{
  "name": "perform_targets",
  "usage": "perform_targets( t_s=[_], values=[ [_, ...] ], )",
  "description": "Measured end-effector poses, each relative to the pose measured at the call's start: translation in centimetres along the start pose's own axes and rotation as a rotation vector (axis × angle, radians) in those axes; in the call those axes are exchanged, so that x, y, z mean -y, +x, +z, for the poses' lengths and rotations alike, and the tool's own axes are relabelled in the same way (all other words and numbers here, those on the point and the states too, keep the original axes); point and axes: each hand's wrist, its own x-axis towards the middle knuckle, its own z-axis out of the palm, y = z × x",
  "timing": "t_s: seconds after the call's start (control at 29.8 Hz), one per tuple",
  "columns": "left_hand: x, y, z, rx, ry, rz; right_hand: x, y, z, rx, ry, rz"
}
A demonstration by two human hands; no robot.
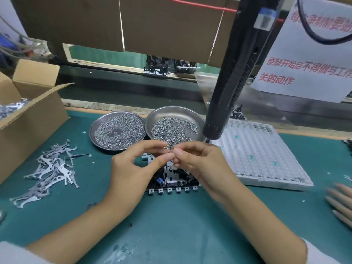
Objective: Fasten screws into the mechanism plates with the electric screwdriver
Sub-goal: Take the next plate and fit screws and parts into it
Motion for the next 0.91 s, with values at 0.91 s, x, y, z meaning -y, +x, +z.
perform_targets(
  t_s=[0.91],
  values=[
    [-0.04, -0.15, -0.02, -0.033, 0.015, 0.079, -0.37, -0.66, 0.38, -0.028, -0.056, -0.176]
  ],
)
